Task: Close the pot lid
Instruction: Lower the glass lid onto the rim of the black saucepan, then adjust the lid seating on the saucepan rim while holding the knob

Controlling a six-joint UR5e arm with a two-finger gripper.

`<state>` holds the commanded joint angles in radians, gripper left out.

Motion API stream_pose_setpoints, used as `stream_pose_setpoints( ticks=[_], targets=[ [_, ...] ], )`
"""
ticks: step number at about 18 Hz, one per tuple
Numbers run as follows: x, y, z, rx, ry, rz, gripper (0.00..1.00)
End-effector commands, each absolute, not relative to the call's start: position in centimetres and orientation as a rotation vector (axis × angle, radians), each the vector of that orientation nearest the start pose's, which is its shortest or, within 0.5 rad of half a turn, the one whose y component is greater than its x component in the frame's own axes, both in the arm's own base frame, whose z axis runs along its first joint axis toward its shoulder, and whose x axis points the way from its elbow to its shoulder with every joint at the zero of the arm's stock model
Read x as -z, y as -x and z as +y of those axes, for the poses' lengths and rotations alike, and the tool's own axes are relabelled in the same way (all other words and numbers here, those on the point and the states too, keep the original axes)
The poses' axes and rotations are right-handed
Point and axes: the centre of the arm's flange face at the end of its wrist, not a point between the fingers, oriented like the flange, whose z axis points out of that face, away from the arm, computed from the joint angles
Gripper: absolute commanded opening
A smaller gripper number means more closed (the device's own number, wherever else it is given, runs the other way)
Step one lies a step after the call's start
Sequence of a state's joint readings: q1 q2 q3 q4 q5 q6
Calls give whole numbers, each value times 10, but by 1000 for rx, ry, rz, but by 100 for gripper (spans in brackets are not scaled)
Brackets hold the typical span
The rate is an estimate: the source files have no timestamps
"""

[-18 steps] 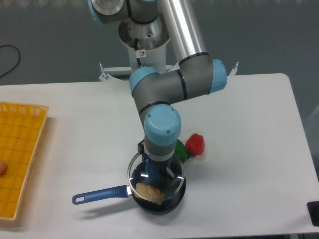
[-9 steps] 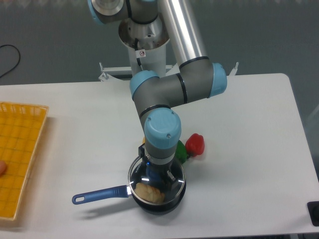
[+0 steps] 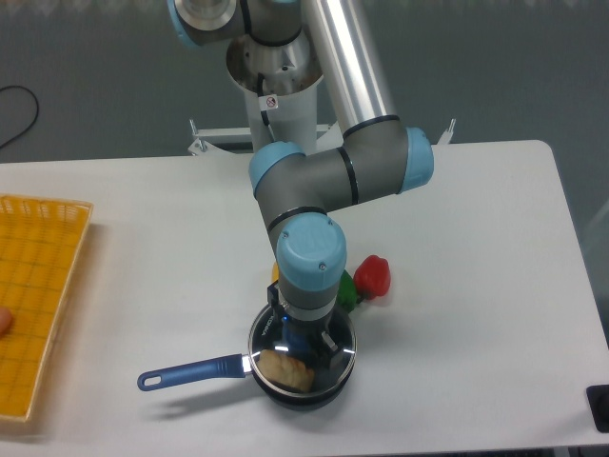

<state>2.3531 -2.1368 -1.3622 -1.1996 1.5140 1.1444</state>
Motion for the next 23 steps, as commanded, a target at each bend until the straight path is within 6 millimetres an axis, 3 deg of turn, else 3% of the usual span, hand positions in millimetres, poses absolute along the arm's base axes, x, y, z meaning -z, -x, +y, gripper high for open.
stream_pose_setpoints(
  ticks=[23],
  targets=[
    [-277, 387, 597, 34, 3040, 552, 53]
  ],
)
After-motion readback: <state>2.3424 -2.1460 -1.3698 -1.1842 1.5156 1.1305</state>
